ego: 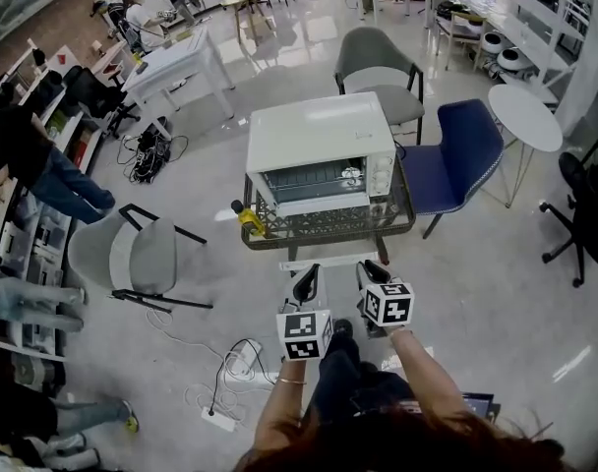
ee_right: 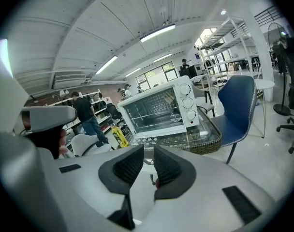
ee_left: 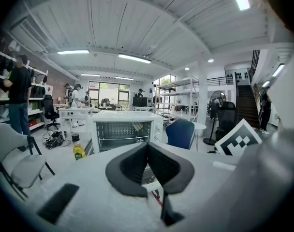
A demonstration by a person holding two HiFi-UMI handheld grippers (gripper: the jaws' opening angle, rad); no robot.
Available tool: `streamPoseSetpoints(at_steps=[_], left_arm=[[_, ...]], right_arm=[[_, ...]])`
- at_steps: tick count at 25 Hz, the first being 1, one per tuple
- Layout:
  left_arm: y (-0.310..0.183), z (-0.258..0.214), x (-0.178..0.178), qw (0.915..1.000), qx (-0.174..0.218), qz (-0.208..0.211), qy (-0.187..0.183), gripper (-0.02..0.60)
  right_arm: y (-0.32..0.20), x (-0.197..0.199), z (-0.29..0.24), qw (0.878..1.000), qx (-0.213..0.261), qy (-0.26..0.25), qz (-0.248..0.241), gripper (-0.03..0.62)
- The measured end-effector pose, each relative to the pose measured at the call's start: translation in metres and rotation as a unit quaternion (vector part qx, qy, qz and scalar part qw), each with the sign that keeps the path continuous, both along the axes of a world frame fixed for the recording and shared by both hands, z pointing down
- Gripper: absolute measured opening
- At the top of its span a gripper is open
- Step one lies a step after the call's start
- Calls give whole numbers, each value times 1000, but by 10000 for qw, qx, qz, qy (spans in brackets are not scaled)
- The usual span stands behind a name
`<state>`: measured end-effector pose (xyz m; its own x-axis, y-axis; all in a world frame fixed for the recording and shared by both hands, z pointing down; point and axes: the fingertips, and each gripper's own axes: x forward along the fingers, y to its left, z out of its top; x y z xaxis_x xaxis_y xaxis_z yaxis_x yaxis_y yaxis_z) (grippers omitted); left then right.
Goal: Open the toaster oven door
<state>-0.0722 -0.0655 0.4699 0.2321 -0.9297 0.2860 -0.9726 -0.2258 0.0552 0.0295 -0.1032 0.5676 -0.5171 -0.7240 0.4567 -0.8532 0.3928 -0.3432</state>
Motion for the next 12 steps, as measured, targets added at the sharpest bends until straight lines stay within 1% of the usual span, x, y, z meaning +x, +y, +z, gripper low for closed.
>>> streamPoseSetpoints(at_steps=[6,12], left_arm=[[6,-25,7,9998,197,66,2,15],[9,-39,14,9996,225,140,31,15]], right_arm=[[10,2,-30,9995,307,-24,-39,48],[16,6,-51,9985,511,104,-140,38]])
